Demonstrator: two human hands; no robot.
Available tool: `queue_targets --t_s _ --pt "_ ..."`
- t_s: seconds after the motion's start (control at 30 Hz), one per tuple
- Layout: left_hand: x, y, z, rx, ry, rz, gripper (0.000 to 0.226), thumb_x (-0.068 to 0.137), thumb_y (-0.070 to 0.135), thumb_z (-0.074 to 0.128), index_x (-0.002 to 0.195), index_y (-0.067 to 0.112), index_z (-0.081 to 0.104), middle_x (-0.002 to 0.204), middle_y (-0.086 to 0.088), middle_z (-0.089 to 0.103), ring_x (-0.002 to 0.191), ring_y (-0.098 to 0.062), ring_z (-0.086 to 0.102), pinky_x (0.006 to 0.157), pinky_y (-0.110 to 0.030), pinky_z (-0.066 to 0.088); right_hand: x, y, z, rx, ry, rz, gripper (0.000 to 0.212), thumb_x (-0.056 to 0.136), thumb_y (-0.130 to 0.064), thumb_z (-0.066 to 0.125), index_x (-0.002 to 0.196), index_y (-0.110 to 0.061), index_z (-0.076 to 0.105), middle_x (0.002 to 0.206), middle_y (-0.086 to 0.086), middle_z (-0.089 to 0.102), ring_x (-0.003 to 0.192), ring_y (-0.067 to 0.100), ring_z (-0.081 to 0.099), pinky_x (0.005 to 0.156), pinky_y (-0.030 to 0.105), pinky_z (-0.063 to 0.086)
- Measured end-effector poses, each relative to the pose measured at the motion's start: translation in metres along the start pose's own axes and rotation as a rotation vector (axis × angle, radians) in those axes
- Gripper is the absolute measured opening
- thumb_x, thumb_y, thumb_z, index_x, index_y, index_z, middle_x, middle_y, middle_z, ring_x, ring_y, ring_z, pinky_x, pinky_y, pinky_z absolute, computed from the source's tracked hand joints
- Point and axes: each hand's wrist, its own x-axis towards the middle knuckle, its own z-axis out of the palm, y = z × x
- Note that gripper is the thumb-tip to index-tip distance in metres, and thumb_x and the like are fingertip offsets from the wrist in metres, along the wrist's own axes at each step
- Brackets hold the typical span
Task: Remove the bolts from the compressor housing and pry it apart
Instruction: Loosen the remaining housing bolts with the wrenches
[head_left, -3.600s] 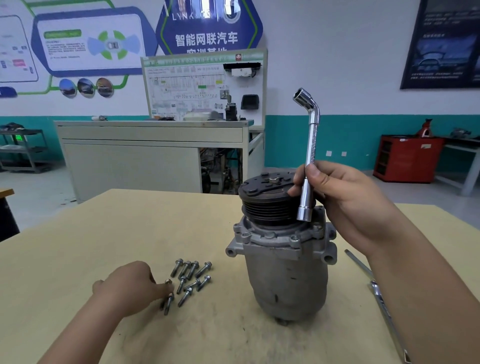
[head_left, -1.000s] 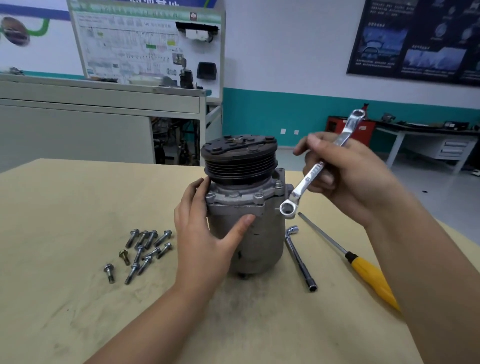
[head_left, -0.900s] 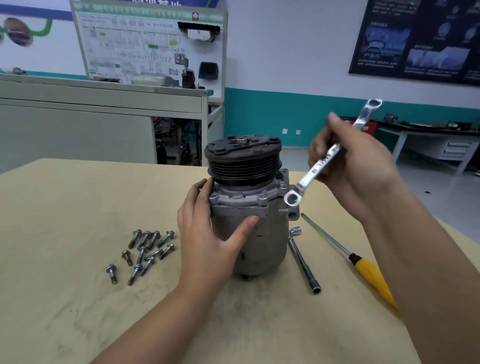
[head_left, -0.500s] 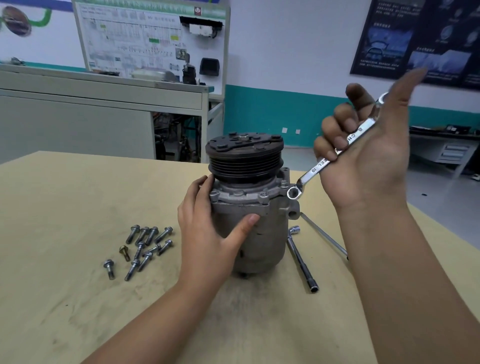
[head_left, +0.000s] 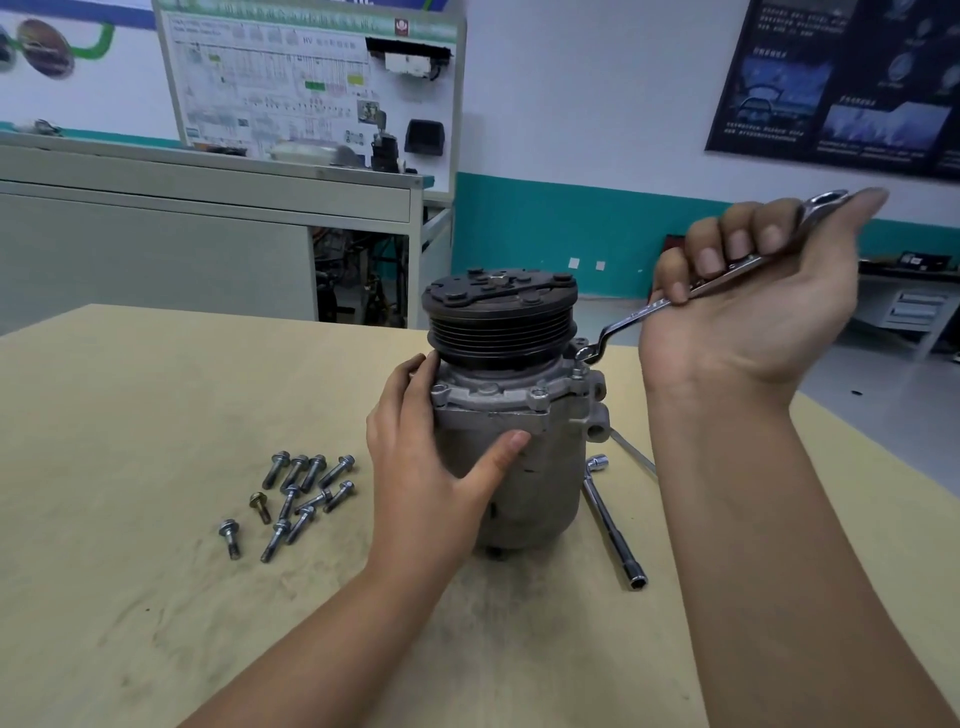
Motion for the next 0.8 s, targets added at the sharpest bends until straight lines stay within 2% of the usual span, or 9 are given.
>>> queue_targets --t_s 0.13,0.37,0.43,0.53,0.6,0.67,0.73,0.8 --pt "0.0 0.001 0.0 -0.005 -0.004 -0.005 0.093 0.065 0.071 0.052 0.145 0.027 0.033 0.146 0.009 0.032 0.134 -0.012 0.028 0.11 -0.044 0.035 -0.006 0.001 -0.008 -0.027 -0.056 -0.015 0.054 0.102 -0.044 0.02 0.058 -0.014 0.03 0.054 0.0 0.029 0.043 0.014 0.027 0.043 0.021 0.021" --pt "-0.001 0.001 -0.001 0.001 -0.001 0.005 0.093 0.066 0.07 0.053 0.145 0.025 0.033 0.147 0.007 0.033 0.135 -0.014 0.029 0.11 -0.045 0.035 -0.02 -0.002 -0.025 -0.22 -0.193 -0.086 0.05 0.102 -0.039 0.012 0.067 -0.012 0.033 0.045 -0.001 0.032 0.039 0.016 0.029 0.049 0.022 0.031" --pt "-0.001 0.002 -0.001 -0.005 -0.005 0.007 0.093 0.067 0.069 0.053 0.145 0.024 0.033 0.146 0.006 0.033 0.135 -0.015 0.03 0.109 -0.046 0.035 -0.026 -0.004 -0.027 -0.291 -0.281 -0.127 0.047 0.1 -0.039 0.016 0.069 -0.011 0.037 0.047 -0.001 0.035 0.042 0.017 0.031 0.052 0.025 0.033" --pt "0.0 0.005 -0.002 -0.026 -0.014 -0.005 0.097 0.063 0.07 0.056 0.145 0.022 0.034 0.144 0.004 0.035 0.135 -0.015 0.03 0.109 -0.046 0.035 -0.041 -0.003 -0.031 -0.429 -0.447 -0.221 0.047 0.093 -0.051 0.035 0.069 -0.011 0.046 0.055 -0.002 0.042 0.049 0.019 0.037 0.053 0.031 0.033" --pt "0.001 0.01 -0.003 -0.032 -0.014 -0.026 0.104 0.056 0.072 0.059 0.143 0.022 0.033 0.142 0.004 0.036 0.134 -0.015 0.031 0.11 -0.045 0.034 -0.052 0.0 -0.031 -0.545 -0.533 -0.287 0.05 0.092 -0.055 0.037 0.065 -0.014 0.048 0.06 -0.003 0.044 0.053 0.022 0.039 0.051 0.037 0.031" --pt "0.001 0.017 -0.004 -0.033 0.0 -0.067 0.115 0.048 0.073 0.064 0.146 0.027 0.024 0.141 0.005 0.037 0.133 -0.015 0.034 0.111 -0.044 0.033 -0.061 0.005 -0.031 -0.648 -0.599 -0.345 0.052 0.095 -0.053 0.033 0.066 -0.012 0.045 0.061 0.001 0.041 0.055 0.024 0.038 0.05 0.037 0.03" --pt "0.003 0.025 -0.006 -0.064 -0.011 -0.12 0.126 0.044 0.074 0.075 0.146 0.043 0.007 0.14 0.006 0.038 0.132 -0.018 0.039 0.11 -0.046 0.033 -0.07 0.013 -0.029 -0.758 -0.679 -0.386 0.05 0.098 -0.05 0.031 0.068 -0.01 0.042 0.064 0.001 0.037 0.057 0.02 0.037 0.052 0.031 0.03" --pt "0.006 0.032 -0.007 -0.03 -0.026 -0.11 0.115 0.047 0.077 0.062 0.14 0.053 -0.001 0.138 0.008 0.038 0.131 -0.021 0.041 0.11 -0.048 0.033 -0.077 0.022 -0.03 -0.864 -0.742 -0.435 0.046 0.099 -0.047 0.03 0.072 -0.011 0.041 0.067 -0.002 0.036 0.059 0.015 0.036 0.058 0.026 0.029"
